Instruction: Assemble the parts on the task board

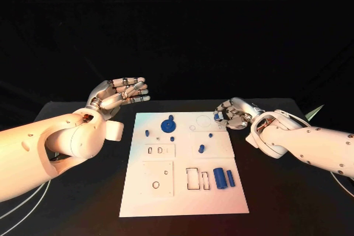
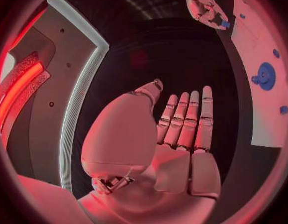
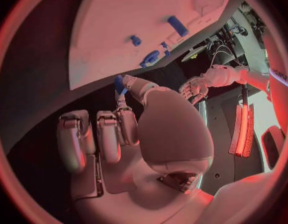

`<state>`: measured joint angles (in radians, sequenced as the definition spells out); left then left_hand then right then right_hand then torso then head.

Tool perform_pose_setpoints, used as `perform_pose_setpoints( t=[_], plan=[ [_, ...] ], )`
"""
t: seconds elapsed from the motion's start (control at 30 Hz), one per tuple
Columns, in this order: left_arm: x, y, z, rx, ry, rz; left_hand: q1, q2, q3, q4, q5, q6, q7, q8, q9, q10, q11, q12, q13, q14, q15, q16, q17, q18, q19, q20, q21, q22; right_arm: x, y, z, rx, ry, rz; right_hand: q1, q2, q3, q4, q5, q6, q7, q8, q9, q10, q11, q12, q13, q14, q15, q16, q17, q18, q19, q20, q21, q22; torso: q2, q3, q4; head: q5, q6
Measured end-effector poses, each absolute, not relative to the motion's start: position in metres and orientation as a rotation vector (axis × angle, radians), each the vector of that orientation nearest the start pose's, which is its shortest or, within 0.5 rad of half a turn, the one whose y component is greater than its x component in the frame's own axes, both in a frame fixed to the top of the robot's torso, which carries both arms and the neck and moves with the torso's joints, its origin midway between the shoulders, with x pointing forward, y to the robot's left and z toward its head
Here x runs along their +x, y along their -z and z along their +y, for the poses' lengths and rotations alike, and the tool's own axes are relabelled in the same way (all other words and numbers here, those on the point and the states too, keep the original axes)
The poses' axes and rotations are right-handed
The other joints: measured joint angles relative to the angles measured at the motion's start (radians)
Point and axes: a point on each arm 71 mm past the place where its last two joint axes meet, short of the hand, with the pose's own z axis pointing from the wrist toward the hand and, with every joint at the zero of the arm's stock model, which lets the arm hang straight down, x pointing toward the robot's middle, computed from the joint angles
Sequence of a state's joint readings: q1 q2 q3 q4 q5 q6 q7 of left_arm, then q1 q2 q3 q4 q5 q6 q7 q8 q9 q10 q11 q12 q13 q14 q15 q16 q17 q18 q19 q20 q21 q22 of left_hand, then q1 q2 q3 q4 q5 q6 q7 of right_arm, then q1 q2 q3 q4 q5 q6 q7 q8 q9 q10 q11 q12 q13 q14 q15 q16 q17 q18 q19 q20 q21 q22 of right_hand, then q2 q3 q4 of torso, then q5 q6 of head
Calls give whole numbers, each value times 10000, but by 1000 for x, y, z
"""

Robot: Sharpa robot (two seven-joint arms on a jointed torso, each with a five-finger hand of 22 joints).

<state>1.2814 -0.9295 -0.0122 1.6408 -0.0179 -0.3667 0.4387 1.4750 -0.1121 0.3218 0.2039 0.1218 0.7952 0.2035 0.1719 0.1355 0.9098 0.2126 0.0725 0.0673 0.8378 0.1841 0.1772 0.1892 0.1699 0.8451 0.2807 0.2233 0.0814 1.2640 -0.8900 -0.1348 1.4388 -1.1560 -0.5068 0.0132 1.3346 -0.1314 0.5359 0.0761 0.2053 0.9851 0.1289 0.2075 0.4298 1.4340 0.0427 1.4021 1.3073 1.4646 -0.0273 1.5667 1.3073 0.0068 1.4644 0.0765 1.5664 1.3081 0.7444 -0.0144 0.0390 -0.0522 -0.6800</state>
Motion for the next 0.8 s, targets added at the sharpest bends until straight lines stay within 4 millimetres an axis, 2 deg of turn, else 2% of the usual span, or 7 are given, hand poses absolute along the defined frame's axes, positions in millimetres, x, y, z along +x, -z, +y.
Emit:
perform_pose_setpoints(
  t=[0.2,0.37,0.6,0.8],
  plan=[
    [484,117,221,-10002,15885,12804,0,0,0,0,0,0,0,0,0,0,0,0,0,0,0,0,0,0,0,0,0,0,487,167,-217,1315,-7383,15521,0,0,0,0,0,-39,7,0,0,-35,35,-40,0,0,1,0,8,1,0,0,0,-1,-50,-13,-31,93,-30],
    [486,118,220,-10003,15885,12808,0,0,0,0,0,0,0,0,0,0,0,0,0,0,0,0,-1,0,0,0,0,0,474,165,-172,1102,-7961,15741,0,0,1,-1,0,-53,17,0,0,-35,36,-40,8,0,1,0,8,0,0,1,0,-1,-93,-24,-40,199,-92],
    [488,119,215,-9983,15953,12856,0,0,0,0,0,0,0,0,0,0,0,0,0,0,0,0,7,0,0,0,0,1,461,178,-125,961,-8260,16247,-29,28,70,-18,38,-100,28,0,0,-35,36,-40,8,0,1,0,8,0,0,1,-1,-2,-123,-40,-17,293,-141],
    [488,119,213,-9976,15988,12886,0,0,0,0,0,0,0,0,0,0,0,0,0,0,0,0,17,0,0,0,0,1,455,189,-103,897,-8183,16578,-115,53,70,-18,39,-134,29,0,0,-35,36,-40,7,0,1,0,7,0,0,1,-1,-3,-103,-40,-25,505,-161]
  ],
)
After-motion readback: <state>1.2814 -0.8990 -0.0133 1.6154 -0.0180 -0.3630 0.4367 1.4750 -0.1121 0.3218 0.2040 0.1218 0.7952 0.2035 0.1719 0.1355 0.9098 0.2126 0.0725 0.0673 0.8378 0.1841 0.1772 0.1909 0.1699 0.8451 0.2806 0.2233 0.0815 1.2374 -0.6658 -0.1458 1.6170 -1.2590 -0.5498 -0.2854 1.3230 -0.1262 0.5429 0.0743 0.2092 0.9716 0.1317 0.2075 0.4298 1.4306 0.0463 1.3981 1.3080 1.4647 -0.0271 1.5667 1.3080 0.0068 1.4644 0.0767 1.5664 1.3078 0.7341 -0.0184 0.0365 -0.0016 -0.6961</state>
